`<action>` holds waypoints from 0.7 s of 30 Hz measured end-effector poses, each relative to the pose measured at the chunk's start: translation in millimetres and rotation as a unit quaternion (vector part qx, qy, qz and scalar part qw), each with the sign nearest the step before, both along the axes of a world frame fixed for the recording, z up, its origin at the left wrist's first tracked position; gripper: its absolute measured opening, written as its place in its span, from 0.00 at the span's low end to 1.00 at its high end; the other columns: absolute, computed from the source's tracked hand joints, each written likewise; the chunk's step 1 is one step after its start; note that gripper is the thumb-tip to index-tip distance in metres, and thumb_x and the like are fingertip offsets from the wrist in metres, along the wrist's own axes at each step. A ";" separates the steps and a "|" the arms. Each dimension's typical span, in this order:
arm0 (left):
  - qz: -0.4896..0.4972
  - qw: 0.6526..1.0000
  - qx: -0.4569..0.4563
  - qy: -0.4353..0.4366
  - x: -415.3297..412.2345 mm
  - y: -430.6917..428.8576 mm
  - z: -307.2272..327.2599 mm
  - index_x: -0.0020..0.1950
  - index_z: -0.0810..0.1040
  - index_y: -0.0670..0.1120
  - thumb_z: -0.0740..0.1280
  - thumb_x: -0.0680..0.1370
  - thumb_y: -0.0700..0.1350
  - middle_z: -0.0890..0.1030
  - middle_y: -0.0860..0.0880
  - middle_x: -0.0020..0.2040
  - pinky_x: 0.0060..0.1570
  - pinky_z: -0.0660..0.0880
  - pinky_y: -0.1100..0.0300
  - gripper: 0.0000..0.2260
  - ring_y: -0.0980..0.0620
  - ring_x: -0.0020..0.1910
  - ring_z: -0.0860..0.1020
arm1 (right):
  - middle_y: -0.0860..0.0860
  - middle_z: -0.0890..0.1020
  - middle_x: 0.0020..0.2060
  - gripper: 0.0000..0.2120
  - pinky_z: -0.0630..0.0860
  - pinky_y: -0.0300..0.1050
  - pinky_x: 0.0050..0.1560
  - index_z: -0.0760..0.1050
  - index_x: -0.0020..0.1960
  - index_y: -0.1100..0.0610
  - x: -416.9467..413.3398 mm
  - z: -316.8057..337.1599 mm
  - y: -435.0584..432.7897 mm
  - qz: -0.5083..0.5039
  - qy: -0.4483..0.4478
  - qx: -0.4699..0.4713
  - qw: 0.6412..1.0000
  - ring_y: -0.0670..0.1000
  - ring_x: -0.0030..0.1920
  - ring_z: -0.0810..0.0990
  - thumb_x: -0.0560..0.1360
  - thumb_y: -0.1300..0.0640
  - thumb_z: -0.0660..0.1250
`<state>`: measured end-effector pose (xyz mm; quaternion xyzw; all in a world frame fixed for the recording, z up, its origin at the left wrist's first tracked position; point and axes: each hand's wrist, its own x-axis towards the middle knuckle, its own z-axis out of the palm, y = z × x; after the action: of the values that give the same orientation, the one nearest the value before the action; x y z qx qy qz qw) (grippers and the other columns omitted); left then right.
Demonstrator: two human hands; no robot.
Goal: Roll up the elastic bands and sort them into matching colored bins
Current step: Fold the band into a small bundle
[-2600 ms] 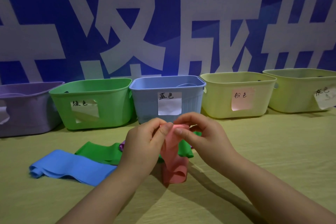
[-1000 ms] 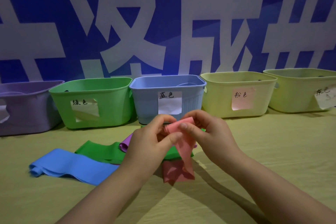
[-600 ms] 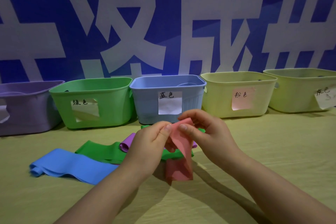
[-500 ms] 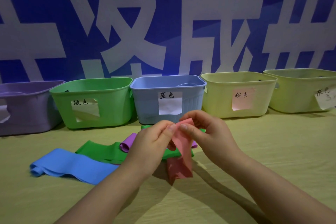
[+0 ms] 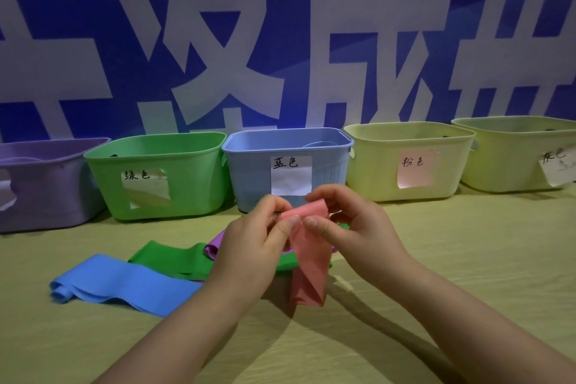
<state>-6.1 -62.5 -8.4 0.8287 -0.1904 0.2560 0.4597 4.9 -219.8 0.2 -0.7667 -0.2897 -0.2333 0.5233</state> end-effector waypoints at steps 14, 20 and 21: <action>-0.011 1.000 0.015 0.000 2.2 1.9 -2.0 0.43 0.75 0.51 0.62 0.70 0.60 0.79 0.51 0.34 0.39 0.76 0.46 0.14 0.50 0.37 0.77 | 0.37 0.78 0.30 0.07 0.70 0.31 0.32 0.73 0.36 0.45 -0.7 -0.7 0.9 -0.035 0.025 -0.005 0.999 0.39 0.32 0.75 0.67 0.43 0.67; -0.011 0.999 0.046 -0.009 3.2 2.2 -1.7 0.39 0.76 0.48 0.59 0.73 0.58 0.77 0.52 0.34 0.38 0.73 0.48 0.15 0.53 0.35 0.75 | 0.37 0.79 0.36 0.05 0.75 0.37 0.37 0.73 0.39 0.42 -1.3 -1.4 0.7 -0.037 0.002 -0.004 0.999 0.41 0.37 0.77 0.68 0.44 0.68; -0.012 0.999 0.050 -0.004 3.5 2.5 -1.5 0.38 0.75 0.47 0.58 0.73 0.58 0.77 0.51 0.33 0.38 0.73 0.49 0.16 0.53 0.34 0.75 | 0.36 0.79 0.40 0.06 0.76 0.36 0.39 0.72 0.42 0.39 -0.8 -1.9 0.5 -0.030 -0.007 -0.005 1.000 0.41 0.40 0.77 0.70 0.46 0.69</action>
<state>-2.6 -60.1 -9.9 0.8473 -0.2150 0.2441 0.4199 4.2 -219.3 -1.8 -0.7762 -0.2715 -0.2523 0.5100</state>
